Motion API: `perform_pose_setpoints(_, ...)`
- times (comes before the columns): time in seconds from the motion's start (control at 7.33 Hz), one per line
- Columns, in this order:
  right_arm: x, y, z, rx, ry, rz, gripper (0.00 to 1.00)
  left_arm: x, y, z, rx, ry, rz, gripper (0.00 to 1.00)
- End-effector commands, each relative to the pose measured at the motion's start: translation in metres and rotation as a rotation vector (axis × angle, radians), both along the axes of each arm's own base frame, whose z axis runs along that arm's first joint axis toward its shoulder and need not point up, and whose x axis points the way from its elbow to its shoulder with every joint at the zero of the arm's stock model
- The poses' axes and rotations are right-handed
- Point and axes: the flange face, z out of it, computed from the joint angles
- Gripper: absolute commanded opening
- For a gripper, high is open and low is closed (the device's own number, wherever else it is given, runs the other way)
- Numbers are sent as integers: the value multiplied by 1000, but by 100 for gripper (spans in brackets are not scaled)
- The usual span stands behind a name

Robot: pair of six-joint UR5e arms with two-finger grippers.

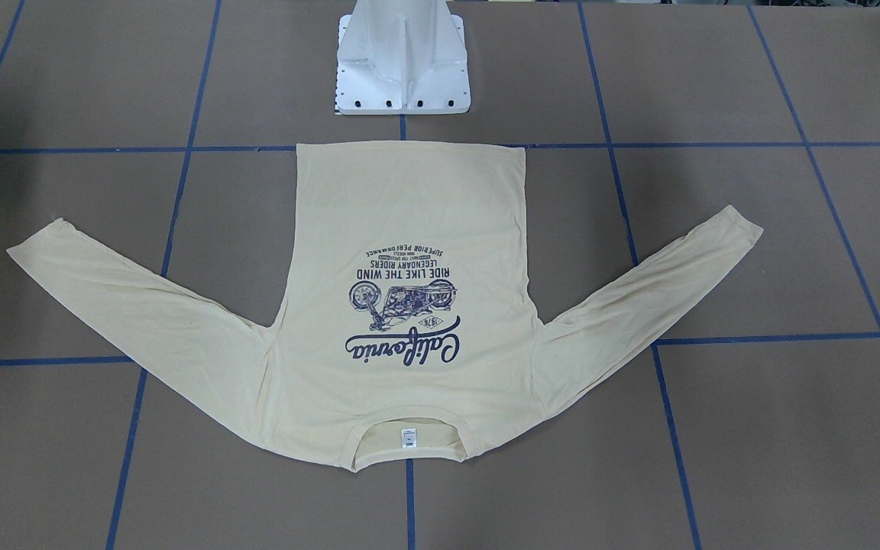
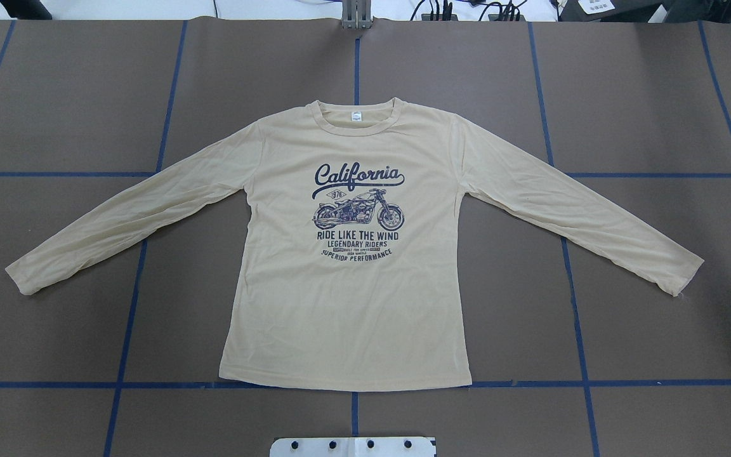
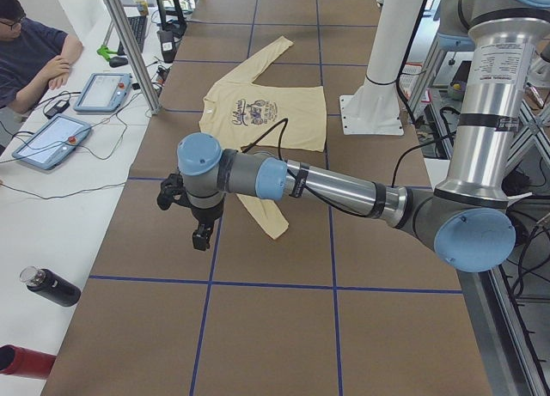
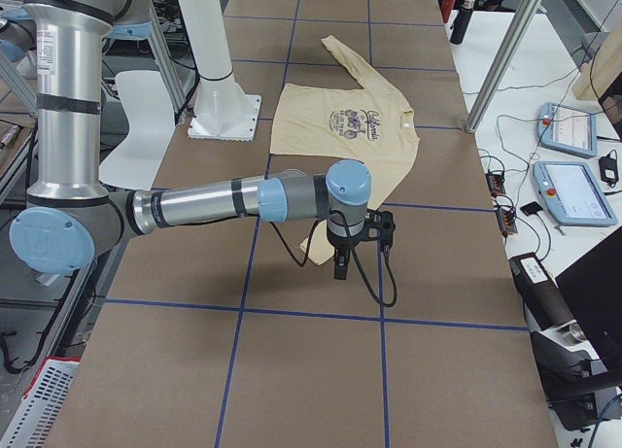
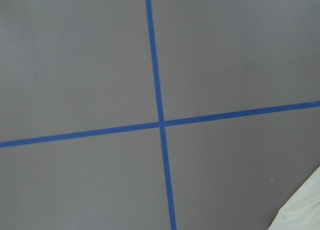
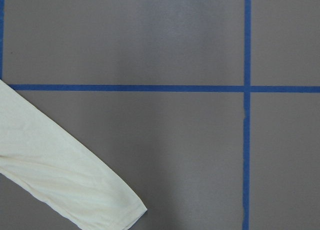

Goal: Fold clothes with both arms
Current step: 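Move the right gripper toward the cuff of the nearest beige sleeve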

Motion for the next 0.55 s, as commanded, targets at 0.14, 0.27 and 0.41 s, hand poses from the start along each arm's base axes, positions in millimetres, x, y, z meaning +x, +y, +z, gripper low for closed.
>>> perform_pose_setpoints(0.14,-67,-2,3,118,0,-110,100,3,0,-6,52,21,9,100)
perform_pose_setpoints(0.27,-70,12,13,128,-3,-126,100,3,-1,-6,57,21,9,100)
perform_pose_setpoints(0.41,-76,32,24,216,-18,-148,100,3,0,-7,58,21,9,100)
